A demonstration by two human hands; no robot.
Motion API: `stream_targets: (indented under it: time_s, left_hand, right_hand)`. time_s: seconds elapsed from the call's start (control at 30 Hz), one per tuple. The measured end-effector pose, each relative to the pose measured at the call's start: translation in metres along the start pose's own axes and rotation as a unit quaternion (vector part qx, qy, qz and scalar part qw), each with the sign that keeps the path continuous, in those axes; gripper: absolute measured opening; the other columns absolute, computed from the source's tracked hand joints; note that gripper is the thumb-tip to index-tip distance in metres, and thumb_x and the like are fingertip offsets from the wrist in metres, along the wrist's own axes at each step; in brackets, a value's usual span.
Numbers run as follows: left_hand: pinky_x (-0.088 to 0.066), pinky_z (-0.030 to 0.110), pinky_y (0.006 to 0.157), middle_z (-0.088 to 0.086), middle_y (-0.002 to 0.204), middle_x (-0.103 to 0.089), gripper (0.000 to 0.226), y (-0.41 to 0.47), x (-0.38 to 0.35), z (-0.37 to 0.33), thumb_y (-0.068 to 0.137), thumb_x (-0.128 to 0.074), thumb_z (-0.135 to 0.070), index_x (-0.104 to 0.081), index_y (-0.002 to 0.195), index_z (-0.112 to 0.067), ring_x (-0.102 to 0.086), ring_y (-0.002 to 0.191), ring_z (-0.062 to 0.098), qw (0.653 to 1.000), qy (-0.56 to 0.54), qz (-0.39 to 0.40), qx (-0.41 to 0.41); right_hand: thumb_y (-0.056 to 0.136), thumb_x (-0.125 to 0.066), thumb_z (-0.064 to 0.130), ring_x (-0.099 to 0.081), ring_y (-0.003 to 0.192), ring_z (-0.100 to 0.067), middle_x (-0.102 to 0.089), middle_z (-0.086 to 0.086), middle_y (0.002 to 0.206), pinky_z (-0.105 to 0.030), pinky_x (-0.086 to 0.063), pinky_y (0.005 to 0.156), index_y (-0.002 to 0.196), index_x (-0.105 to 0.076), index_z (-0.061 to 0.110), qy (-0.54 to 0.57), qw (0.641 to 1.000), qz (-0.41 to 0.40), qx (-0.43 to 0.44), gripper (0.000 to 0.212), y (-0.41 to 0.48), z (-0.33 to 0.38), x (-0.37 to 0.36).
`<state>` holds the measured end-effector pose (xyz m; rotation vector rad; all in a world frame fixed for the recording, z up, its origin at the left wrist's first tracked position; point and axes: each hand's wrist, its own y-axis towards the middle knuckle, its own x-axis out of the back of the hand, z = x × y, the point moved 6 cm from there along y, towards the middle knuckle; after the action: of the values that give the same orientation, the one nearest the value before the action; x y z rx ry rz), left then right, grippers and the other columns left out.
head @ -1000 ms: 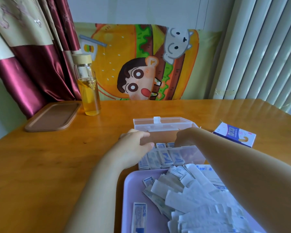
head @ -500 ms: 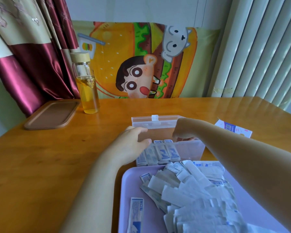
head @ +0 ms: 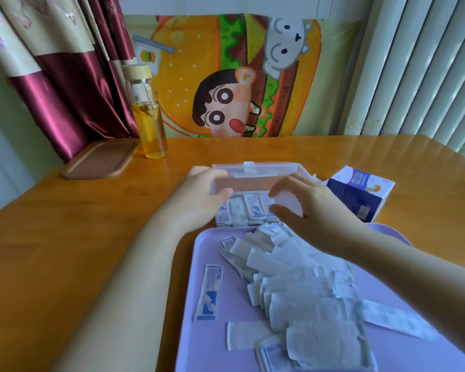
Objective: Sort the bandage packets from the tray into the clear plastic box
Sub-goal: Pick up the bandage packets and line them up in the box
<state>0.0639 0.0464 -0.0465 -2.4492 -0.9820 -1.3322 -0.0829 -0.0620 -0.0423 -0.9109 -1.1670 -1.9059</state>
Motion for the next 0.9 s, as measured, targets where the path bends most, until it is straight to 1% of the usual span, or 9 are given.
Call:
stream_targets:
  time_s: [0.1,0.2,0.37,0.47,0.6,0.73,0.77,0.83,0.9]
  left_hand:
    - [-0.029,0.040,0.109,-0.004,0.149,-0.021,0.054,-0.028,0.002,0.008,0.093,-0.051,-0.041,-0.033,0.143,-0.030,-0.027,0.136,0.023,0.993,0.101,-0.047,0.029]
    - [-0.031,0.038,0.103,-0.005,0.142,-0.029,0.051,-0.057,-0.013,0.007,0.092,-0.051,-0.042,-0.035,0.140,-0.032,-0.032,0.128,0.022,0.980,0.199,-0.027,0.018]
    - [-0.037,0.033,0.089,-0.001,0.132,-0.042,0.047,-0.081,-0.043,0.013,0.088,-0.055,-0.044,-0.044,0.131,-0.030,-0.045,0.118,0.023,0.951,0.287,0.109,0.025]
    - [-0.041,0.031,0.069,0.004,0.115,-0.046,0.039,-0.090,-0.058,0.012,0.087,-0.057,-0.041,-0.051,0.119,-0.020,-0.055,0.097,0.025,0.927,0.329,0.179,0.032]
    - [-0.038,0.030,0.063,0.005,0.106,-0.044,0.027,-0.093,-0.067,0.011,0.089,-0.056,-0.032,-0.055,0.109,-0.014,-0.055,0.086,0.025,0.928,0.321,0.187,0.035]
    - [-0.039,0.030,0.072,0.002,0.116,-0.045,0.028,-0.099,-0.061,-0.008,0.092,-0.052,-0.029,-0.051,0.120,-0.023,-0.049,0.105,0.022,0.939,0.316,0.136,-0.007]
    - [-0.041,0.030,0.075,-0.002,0.116,-0.047,0.021,-0.101,-0.058,-0.018,0.093,-0.052,-0.028,-0.053,0.113,-0.028,-0.050,0.106,0.017,0.953,0.283,0.106,-0.034]
    - [-0.046,0.029,0.077,-0.012,0.098,-0.055,0.014,-0.110,-0.054,-0.047,0.088,-0.057,-0.023,-0.055,0.087,-0.038,-0.053,0.089,0.002,0.978,0.165,0.058,-0.117]
    - [-0.045,0.024,0.075,-0.016,0.082,-0.054,0.018,-0.121,-0.061,-0.073,0.082,-0.061,-0.024,-0.053,0.075,-0.038,-0.051,0.078,-0.002,0.975,0.076,0.082,-0.190]
  right_hand:
    - [0.088,-0.057,0.038,-0.054,0.097,0.000,-0.062,0.018,0.102,-0.013,-0.041,0.078,0.103,-0.062,0.029,0.008,0.992,0.119,0.041,0.018,-0.029,0.019,-0.017]
    - [0.087,-0.057,0.044,-0.047,0.103,-0.002,-0.056,0.017,0.110,-0.021,-0.039,0.089,0.105,-0.063,0.035,-0.008,0.975,0.186,0.118,0.021,-0.058,0.038,-0.028]
    - [0.086,-0.059,0.043,-0.044,0.105,-0.005,-0.050,0.018,0.113,-0.022,-0.038,0.091,0.108,-0.062,0.035,-0.024,0.962,0.220,0.163,0.024,-0.085,0.051,-0.025]
    - [0.084,-0.061,0.045,-0.045,0.102,-0.002,-0.050,0.019,0.107,-0.021,-0.039,0.088,0.109,-0.063,0.037,-0.040,0.957,0.249,0.141,0.026,-0.098,0.048,-0.018]
    - [0.082,-0.064,0.045,-0.047,0.086,0.002,-0.050,0.023,0.092,-0.016,-0.042,0.077,0.106,-0.060,0.039,-0.073,0.953,0.283,0.076,0.025,-0.109,0.031,0.001]
    - [0.082,-0.066,0.041,-0.047,0.077,0.008,-0.050,0.024,0.081,-0.012,-0.039,0.070,0.089,-0.058,0.040,-0.118,0.940,0.321,0.005,0.011,-0.117,0.001,0.024]
    - [0.082,-0.067,0.040,-0.047,0.077,0.007,-0.052,0.022,0.082,-0.013,-0.038,0.070,0.089,-0.057,0.039,-0.129,0.933,0.335,-0.012,0.012,-0.120,-0.007,0.028]
    - [0.083,-0.067,0.035,-0.048,0.081,0.001,-0.054,0.018,0.089,-0.016,-0.040,0.073,0.097,-0.059,0.035,-0.159,0.917,0.362,-0.047,0.017,-0.127,-0.021,0.032]
    - [0.086,-0.065,0.029,-0.048,0.087,-0.005,-0.053,0.016,0.096,-0.020,-0.042,0.079,0.108,-0.058,0.029,-0.195,0.909,0.362,-0.069,0.024,-0.130,-0.033,0.034]
